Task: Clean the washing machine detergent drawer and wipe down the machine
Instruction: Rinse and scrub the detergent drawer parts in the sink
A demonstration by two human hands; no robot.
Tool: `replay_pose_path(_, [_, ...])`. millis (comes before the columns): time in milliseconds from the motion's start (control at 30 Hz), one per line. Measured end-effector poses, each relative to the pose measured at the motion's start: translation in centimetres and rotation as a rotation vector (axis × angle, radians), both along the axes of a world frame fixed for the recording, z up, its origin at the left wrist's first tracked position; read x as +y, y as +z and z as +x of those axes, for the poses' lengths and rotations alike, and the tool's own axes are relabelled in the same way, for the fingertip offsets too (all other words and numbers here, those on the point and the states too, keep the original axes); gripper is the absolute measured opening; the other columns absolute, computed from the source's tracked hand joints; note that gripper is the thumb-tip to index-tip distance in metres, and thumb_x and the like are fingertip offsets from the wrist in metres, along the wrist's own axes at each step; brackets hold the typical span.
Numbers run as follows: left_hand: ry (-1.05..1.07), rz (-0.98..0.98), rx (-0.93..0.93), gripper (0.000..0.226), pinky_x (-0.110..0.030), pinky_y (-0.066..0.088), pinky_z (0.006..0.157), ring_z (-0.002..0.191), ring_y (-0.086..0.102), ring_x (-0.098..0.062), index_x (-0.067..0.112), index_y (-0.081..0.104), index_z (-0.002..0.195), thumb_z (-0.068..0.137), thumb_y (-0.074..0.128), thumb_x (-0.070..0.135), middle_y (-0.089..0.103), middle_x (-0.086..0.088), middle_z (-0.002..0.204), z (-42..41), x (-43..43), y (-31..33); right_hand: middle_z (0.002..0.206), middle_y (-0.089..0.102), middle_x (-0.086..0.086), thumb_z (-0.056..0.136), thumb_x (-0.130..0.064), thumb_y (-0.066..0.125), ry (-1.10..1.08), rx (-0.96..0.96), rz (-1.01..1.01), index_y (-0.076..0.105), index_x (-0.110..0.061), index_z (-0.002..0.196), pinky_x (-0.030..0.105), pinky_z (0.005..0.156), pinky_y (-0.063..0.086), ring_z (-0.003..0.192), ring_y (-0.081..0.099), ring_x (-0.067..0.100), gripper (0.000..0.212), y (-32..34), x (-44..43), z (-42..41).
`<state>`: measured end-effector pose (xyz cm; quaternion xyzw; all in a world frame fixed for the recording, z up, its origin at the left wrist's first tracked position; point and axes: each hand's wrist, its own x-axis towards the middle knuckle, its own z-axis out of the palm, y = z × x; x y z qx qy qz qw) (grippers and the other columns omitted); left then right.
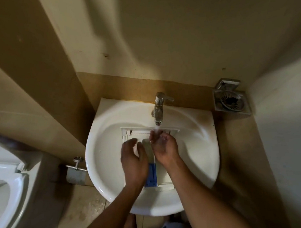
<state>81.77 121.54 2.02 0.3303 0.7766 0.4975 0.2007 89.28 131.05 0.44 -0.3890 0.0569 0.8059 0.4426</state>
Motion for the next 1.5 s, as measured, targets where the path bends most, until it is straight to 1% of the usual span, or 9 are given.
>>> replay_pose_path(100, [-0.057, 0.025, -0.447, 0.027, -0.018, 0.054, 0.078, 0.09, 0.07, -0.003, 0.025, 0.074, 0.099, 0.103, 0.047, 0.021, 0.076, 0.007, 0.092, 2.1, 2.1, 0.8, 0.091, 0.063, 0.013, 0.102, -0.016, 0.039, 0.013, -0.005, -0.08, 0.061, -0.007, 0.097, 0.036, 0.112, 0.037, 0.088, 0.059, 0.025, 0.024, -0.5, 0.6, -0.4])
replay_pose_path(300, [0.294, 0.124, -1.082, 0.033, -0.03, 0.059, 0.069, 0.081, 0.076, -0.022, 0.015, 0.08, 0.073, 0.094, 0.054, 0.014, 0.079, -0.012, 0.086, 2.6, 6.3, 0.3, 0.085, 0.066, 0.014, 0.095, -0.02, 0.047, 0.045, 0.063, -0.025, 0.066, -0.005, 0.09, 0.038, 0.101, 0.044, 0.085, 0.064, 0.028, 0.024, -1.5, 0.5, -0.4])
replay_pose_path(433, [0.373, 0.161, -1.154, 0.019, -0.031, 0.061, 0.069, 0.083, 0.076, -0.028, 0.009, 0.081, 0.081, 0.082, 0.063, 0.015, 0.078, -0.016, 0.09, 3.2, 6.5, -0.7, 0.092, 0.07, 0.016, 0.099, -0.02, 0.048, 0.02, -0.027, -0.011, 0.069, -0.004, 0.096, 0.039, 0.099, 0.048, 0.089, 0.067, 0.029, 0.027, -2.6, 0.3, -0.1])
replay_pose_path(567, [0.391, 0.217, -1.206, 0.019, -0.036, 0.061, 0.074, 0.085, 0.077, -0.03, 0.01, 0.081, 0.08, 0.079, 0.063, 0.015, 0.078, -0.016, 0.091, 3.5, 6.2, -1.1, 0.082, 0.075, 0.014, 0.098, -0.023, 0.048, 0.028, -0.029, -0.002, 0.079, -0.007, 0.074, 0.033, 0.07, 0.058, 0.074, 0.075, 0.026, 0.042, -3.0, -0.1, 0.2])
replay_pose_path(833, [0.416, 0.265, -1.243, 0.022, -0.034, 0.061, 0.073, 0.084, 0.076, -0.029, 0.007, 0.081, 0.082, 0.079, 0.061, 0.014, 0.077, -0.016, 0.091, 3.7, 6.1, -1.1, 0.089, 0.07, 0.016, 0.098, -0.024, 0.045, 0.041, 0.028, 0.04, 0.065, -0.004, 0.096, 0.042, 0.087, 0.051, 0.09, 0.068, 0.031, 0.028, -2.9, 0.0, 0.1])
replay_pose_path(1133, [0.474, 0.322, -1.404, 0.02, -0.038, 0.058, 0.075, 0.074, 0.067, -0.031, 0.0, 0.071, 0.079, 0.074, 0.056, 0.011, 0.069, -0.014, 0.077, 5.3, 3.9, 1.6, 0.067, 0.066, 0.009, 0.079, -0.01, 0.053, 0.071, -0.015, 0.071, 0.064, -0.005, 0.073, 0.03, 0.065, 0.055, 0.061, 0.065, 0.022, 0.013, 1.6, -2.4, 2.1])
replay_pose_path(1267, [0.365, -0.03, -0.936, 0.025, -0.039, 0.056, 0.071, 0.074, 0.069, -0.029, 0.006, 0.074, 0.078, 0.09, 0.052, 0.008, 0.074, -0.01, 0.074, 6.5, 0.6, 1.1, 0.072, 0.072, 0.008, 0.093, -0.009, 0.051, 0.382, -0.573, 0.091, 0.069, -0.006, 0.079, 0.028, 0.058, 0.054, 0.066, 0.07, 0.021, 0.023, 2.0, -6.4, 2.9])
replay_pose_path(1433, [0.029, -0.101, -0.277, 0.042, -0.034, 0.04, 0.055, 0.048, 0.049, -0.017, 0.009, 0.057, 0.057, 0.099, 0.056, 0.014, 0.054, 0.002, 0.049, 3.8, -1.5, 0.6, 0.116, 0.072, 0.0, 0.09, 0.006, 0.05, 0.702, -1.199, 0.666, 0.069, -0.015, 0.116, 0.027, 0.091, 0.054, 0.108, 0.067, 0.015, 0.039, 1.7, -8.2, 5.0])
replay_pose_path(1500, [-0.004, -0.106, -0.096, 0.03, -0.03, 0.043, 0.064, 0.059, 0.052, -0.01, 0.014, 0.064, 0.067, 0.096, 0.059, 0.015, 0.06, 0.006, 0.062, 2.0, -1.5, 0.9, 0.123, 0.067, 0.005, 0.089, 0.003, 0.055, 0.679, -1.561, 0.714, 0.065, -0.014, 0.124, 0.028, 0.092, 0.05, 0.111, 0.064, 0.02, 0.041, 1.4, -7.2, 6.7])
